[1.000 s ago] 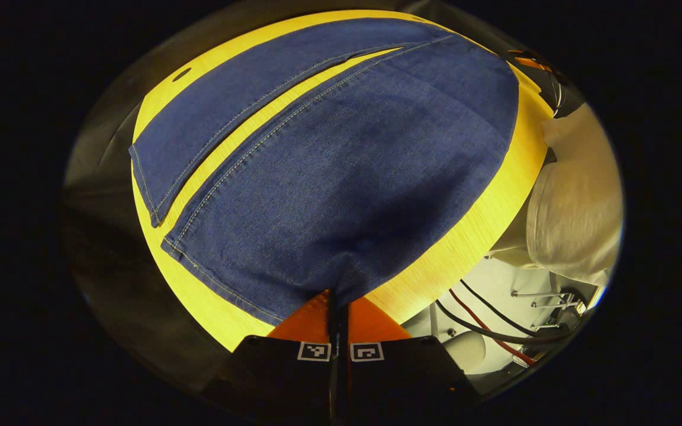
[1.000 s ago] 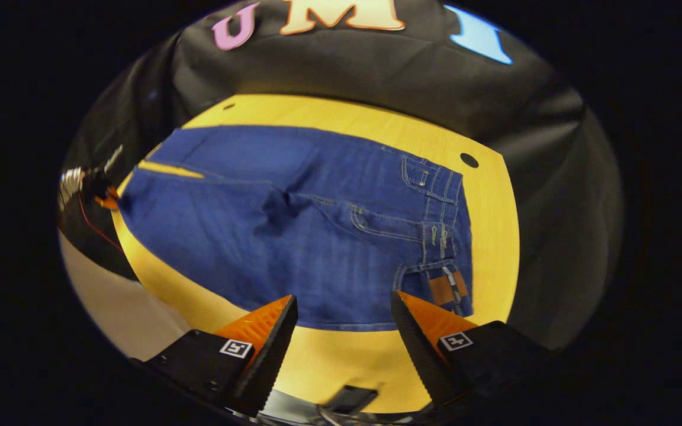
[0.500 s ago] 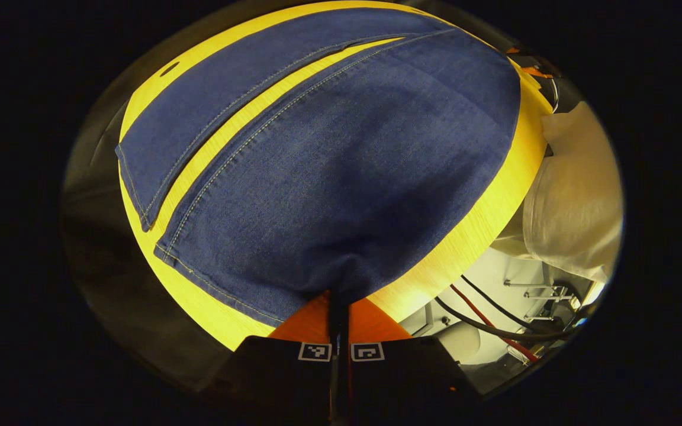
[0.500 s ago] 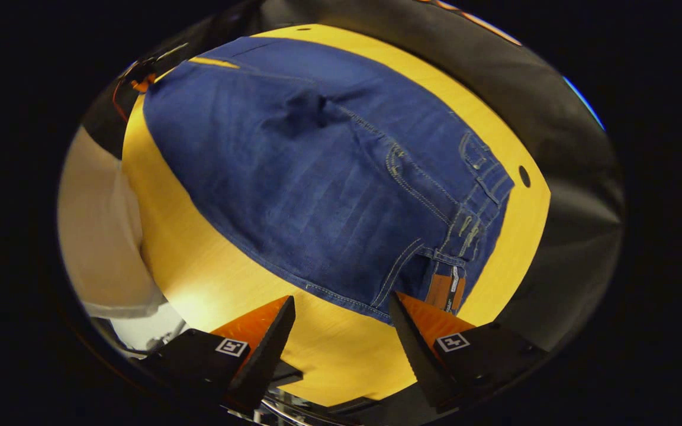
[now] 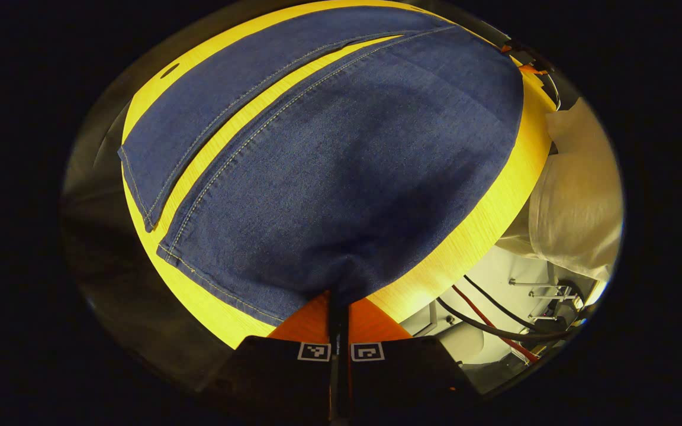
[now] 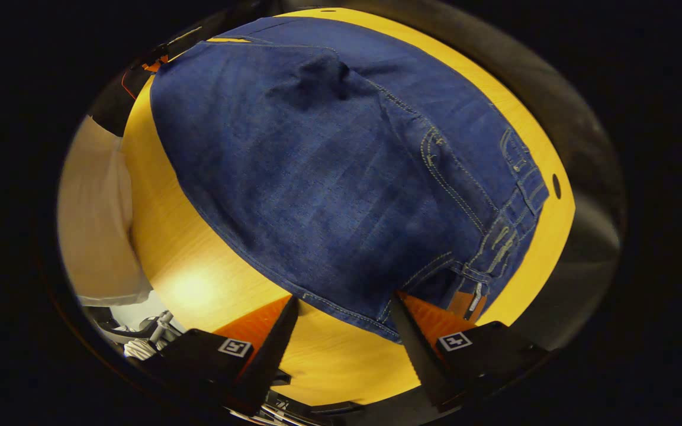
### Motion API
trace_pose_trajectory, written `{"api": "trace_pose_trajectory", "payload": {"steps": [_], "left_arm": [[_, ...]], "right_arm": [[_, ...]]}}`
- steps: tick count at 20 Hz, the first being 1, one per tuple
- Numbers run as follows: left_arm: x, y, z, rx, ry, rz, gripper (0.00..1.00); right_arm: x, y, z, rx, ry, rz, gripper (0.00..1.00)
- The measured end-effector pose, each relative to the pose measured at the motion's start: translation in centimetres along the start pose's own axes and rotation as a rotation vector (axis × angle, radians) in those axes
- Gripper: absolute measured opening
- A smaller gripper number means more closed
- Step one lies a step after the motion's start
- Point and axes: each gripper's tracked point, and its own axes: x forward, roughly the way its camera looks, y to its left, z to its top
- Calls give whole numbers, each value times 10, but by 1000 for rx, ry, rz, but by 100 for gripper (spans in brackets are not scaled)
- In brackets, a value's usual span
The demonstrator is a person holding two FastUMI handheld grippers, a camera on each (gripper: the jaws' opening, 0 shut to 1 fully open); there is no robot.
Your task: Grasp the waist and the cuffs of the jeans and fold them to make the two legs overlap; first hold the waist and fold one-third of the jeans toward the cuffs, then hold the cuffs and fold the remaining one-third in the same direction to finish folding.
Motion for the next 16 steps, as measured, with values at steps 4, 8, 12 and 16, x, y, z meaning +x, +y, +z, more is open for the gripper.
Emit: {"api": "trace_pose_trajectory", "payload": {"steps": [4,8,12,16], "left_arm": [[0,0,0,-9,4,3,0],[0,0,-1,-13,2,14,0],[0,0,-1,-21,-7,34,0],[0,0,-1,-41,-12,27,0]], "right_arm": [[3,-3,-1,18,15,2,92],[3,-11,1,35,78,-27,89],[3,-29,1,53,42,-137,39],[1,-30,2,96,32,-171,12]]}}
